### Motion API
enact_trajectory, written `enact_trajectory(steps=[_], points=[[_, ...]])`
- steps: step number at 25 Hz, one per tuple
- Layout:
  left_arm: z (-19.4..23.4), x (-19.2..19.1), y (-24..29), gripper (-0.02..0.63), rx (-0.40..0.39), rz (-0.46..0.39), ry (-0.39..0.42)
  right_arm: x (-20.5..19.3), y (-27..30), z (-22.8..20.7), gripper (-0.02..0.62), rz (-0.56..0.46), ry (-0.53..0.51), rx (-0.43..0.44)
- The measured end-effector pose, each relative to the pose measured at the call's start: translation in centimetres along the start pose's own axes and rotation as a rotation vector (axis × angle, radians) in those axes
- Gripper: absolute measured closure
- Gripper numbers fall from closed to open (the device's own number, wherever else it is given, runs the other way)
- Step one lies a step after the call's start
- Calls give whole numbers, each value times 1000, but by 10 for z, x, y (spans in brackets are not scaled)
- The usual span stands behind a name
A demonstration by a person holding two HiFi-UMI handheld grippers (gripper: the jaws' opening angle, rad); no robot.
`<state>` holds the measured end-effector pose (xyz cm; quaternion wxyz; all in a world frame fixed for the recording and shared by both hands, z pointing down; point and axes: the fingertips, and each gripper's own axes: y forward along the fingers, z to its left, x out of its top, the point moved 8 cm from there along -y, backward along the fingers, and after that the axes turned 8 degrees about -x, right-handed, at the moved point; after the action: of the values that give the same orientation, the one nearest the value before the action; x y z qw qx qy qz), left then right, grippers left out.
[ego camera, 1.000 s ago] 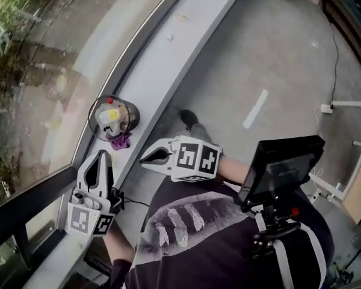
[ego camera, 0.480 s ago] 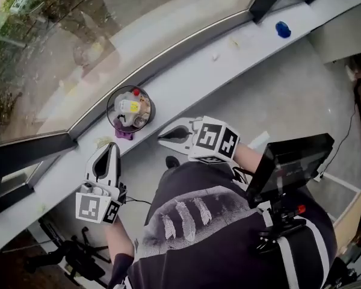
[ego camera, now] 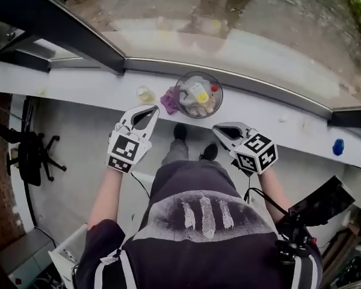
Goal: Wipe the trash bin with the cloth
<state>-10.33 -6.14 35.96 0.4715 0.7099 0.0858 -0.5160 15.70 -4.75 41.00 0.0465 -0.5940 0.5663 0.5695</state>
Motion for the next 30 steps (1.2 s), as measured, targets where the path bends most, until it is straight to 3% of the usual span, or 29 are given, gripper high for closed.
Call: enact_trajectory(steps=[6,11,15,19,22,23,24,26,27,30], points=[[40,-66,26,612,-7,83,-64,6,53,-39,594,194,-85,-246],[69,-128,76,612,-100,216,-32,-4,78,-82,594,326,35,-443],[82,-171,111,612,-155,276,-59,-18,97,-116,594,433,128,-604],[87,-196,157,612,-202,380,-17,-23,107,-133,555,484,215,-653],[91,-212,192,612,-248,442,-31,-31,119,-146,555,513,276,-665],[92,-218,203,595,-268,465,-39,-35,124,-153,555,528,287,-671],[92,-225,214,526,-286,492,-50,-39,130,-159,555,544,295,-673],[92,-240,230,329,-300,536,-70,-48,139,-168,555,578,305,-675],[93,-246,235,271,-297,552,-71,-52,142,-170,555,594,305,-680],[100,-264,250,259,-295,610,-27,-59,152,-169,555,618,310,-681]])
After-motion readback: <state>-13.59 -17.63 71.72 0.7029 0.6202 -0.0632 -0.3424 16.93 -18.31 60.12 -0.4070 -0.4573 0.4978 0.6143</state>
